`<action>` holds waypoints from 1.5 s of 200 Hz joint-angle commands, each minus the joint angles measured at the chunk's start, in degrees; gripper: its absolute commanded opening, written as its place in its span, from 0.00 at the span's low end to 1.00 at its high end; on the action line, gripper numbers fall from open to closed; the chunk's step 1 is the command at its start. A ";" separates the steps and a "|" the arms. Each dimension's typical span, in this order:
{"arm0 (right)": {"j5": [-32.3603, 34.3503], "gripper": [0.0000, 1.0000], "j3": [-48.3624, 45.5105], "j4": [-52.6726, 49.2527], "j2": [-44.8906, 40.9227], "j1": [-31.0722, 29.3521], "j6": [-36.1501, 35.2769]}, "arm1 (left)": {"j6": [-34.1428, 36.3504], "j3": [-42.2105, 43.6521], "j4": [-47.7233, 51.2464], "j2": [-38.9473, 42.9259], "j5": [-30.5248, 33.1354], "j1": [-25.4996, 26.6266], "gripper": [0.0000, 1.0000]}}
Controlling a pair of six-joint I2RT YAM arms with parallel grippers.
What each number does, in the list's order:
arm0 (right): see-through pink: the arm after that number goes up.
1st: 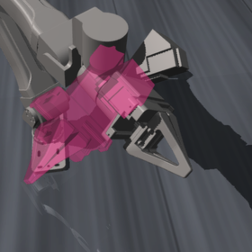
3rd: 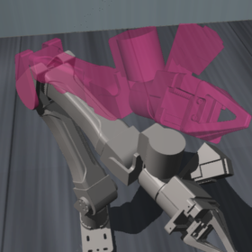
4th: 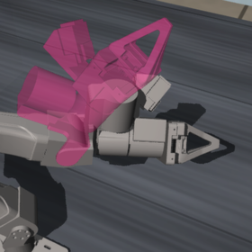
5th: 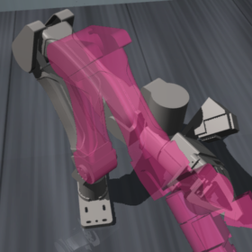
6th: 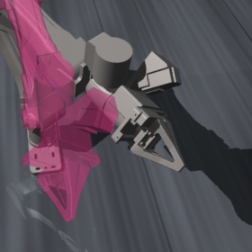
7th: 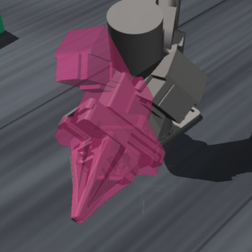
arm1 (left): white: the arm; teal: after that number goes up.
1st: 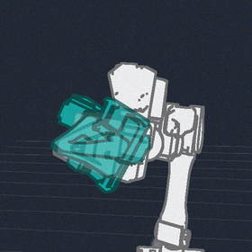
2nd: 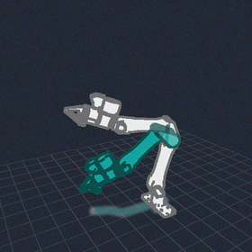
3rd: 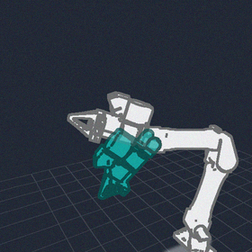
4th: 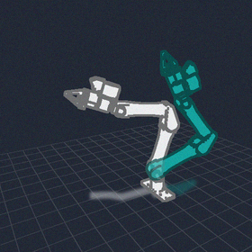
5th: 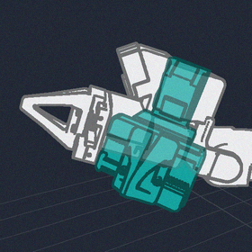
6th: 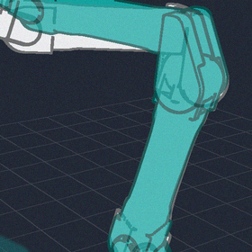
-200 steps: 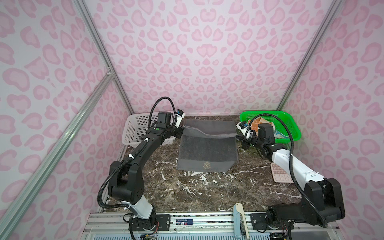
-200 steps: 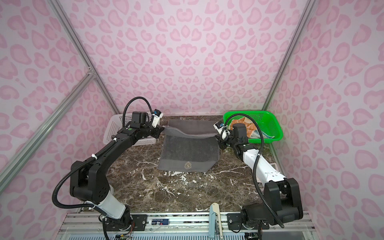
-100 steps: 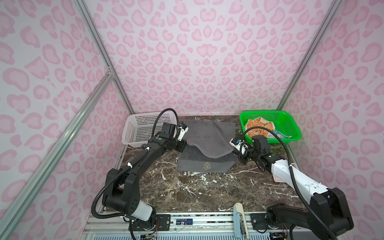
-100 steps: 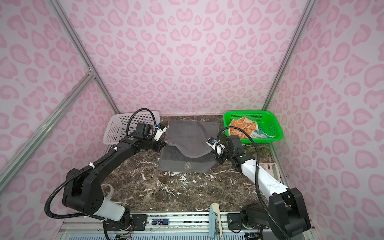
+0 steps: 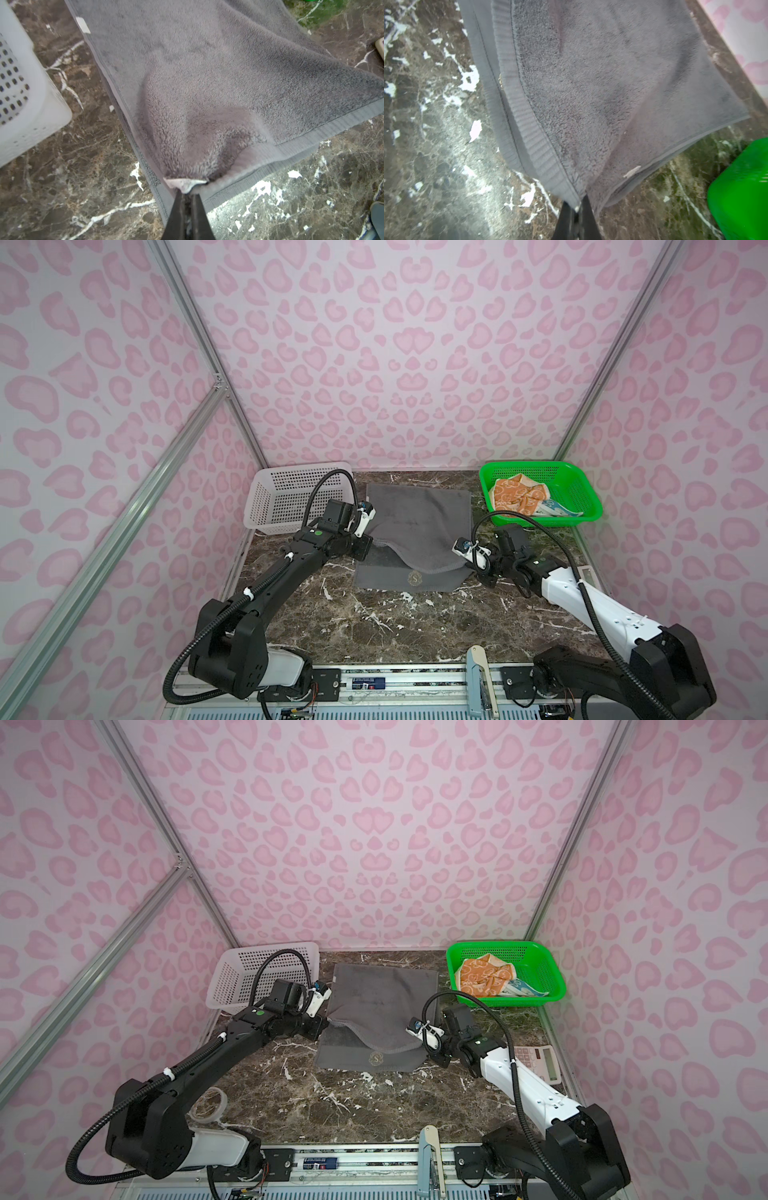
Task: Fold and stack the towels
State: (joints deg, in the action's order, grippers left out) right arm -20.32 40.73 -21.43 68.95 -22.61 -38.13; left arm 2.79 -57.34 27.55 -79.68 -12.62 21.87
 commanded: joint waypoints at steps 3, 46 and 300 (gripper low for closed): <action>3.53 0.00 -1.05 -4.56 0.94 -0.84 -2.48 | -4.02 2.05 1.00 0.35 0.25 0.35 0.03; 6.63 0.08 -0.74 -7.93 5.43 -3.04 -4.03 | -7.02 4.91 3.63 0.00 0.22 1.11 0.06; -4.32 0.74 -4.01 10.43 10.55 16.32 62.64 | -22.85 0.10 -10.77 -14.36 -0.68 7.14 0.46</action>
State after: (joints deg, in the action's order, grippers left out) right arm -24.23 37.65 -18.11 76.95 -6.63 21.04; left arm -17.26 -56.60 21.17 -91.61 -13.15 28.97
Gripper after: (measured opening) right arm 0.744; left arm 0.472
